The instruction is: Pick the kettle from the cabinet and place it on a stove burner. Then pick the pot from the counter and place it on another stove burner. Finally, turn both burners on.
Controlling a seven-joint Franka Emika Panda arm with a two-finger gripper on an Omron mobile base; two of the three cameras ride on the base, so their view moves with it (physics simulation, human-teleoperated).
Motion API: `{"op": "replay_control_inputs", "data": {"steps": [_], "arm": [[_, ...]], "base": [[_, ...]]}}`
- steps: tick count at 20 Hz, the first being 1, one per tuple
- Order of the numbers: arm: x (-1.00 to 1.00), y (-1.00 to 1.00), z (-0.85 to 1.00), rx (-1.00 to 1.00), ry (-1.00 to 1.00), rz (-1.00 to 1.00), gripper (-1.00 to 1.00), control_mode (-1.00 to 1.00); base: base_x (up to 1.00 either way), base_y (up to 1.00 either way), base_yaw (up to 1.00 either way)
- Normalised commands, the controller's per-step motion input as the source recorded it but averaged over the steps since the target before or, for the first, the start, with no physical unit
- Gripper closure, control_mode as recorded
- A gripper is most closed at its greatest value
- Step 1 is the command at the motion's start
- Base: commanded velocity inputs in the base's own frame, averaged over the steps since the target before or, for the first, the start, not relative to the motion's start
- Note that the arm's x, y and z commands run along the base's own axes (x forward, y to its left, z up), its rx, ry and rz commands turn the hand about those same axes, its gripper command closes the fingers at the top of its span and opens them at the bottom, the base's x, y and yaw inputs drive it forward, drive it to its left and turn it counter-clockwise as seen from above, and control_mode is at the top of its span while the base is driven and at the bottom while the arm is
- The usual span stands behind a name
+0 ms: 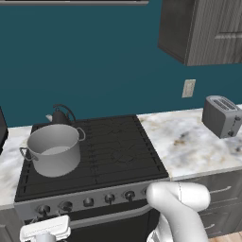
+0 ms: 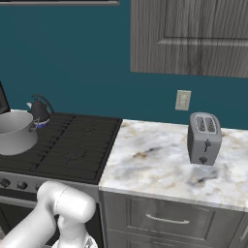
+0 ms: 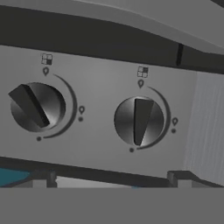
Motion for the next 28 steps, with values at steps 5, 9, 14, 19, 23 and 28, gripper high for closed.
{"op": "replay_control_inputs", "data": {"steps": [5, 9, 14, 19, 23, 28], "arm": [[0.14, 0.07, -0.08, 0.01, 0.01, 0.0, -1.0, -1.0], [0.11, 0.06, -0.16, 0.0, 0.01, 0.0, -1.0, -1.0], [0.05, 0.1, -0.19, 0.0, 0.0, 0.0, -1.0, -1.0], [0.08, 0.13, -0.04, 0.0, 0.0, 0.0, -1.0, -1.0], [0.13, 0.08, -0.02, 0.0, 0.0, 0.0, -1.0, -1.0], [0.05, 0.01, 0.0, 0.02, 0.0, 0.0, -1.0, -1.0]], "base": [[0.0, 0.0, 0.0], [0.0, 0.0, 0.0], [0.0, 0.0, 0.0], [0.0, 0.0, 0.0], [0.0, 0.0, 0.0], [0.0, 0.0, 0.0]]}}
